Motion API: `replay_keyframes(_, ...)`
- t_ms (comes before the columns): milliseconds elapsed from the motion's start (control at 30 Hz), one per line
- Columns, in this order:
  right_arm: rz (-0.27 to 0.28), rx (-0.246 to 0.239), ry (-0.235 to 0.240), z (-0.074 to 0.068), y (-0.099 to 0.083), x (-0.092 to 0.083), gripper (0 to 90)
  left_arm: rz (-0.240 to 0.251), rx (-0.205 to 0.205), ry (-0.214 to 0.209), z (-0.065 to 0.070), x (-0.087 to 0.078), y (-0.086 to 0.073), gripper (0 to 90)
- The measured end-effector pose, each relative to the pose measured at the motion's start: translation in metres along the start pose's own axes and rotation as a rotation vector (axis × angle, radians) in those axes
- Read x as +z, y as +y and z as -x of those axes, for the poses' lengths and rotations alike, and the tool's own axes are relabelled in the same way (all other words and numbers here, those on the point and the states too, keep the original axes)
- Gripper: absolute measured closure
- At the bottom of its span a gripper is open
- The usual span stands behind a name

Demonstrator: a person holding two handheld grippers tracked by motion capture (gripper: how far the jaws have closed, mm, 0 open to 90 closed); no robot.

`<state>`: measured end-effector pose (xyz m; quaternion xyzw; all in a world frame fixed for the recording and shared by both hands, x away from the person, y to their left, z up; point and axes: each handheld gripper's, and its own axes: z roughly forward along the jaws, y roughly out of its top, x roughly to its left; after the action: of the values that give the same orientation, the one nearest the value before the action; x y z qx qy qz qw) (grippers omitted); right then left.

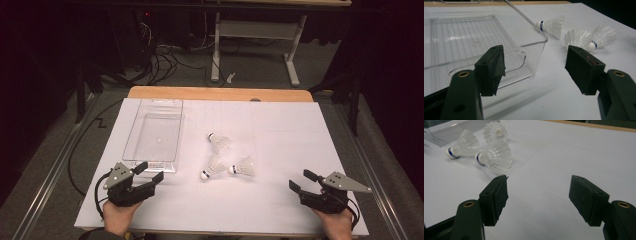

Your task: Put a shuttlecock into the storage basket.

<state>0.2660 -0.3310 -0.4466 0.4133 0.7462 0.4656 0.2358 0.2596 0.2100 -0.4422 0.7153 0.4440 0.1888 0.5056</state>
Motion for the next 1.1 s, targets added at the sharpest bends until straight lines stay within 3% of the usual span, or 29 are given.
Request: replay_keyframes(1100, 0.003, 0.010, 0.012, 0.0006, -0.0001, 0.0003, 31.8, 0.003, 0.000, -0.026, 0.0060, 0.0037, 0.0025, 33.3)
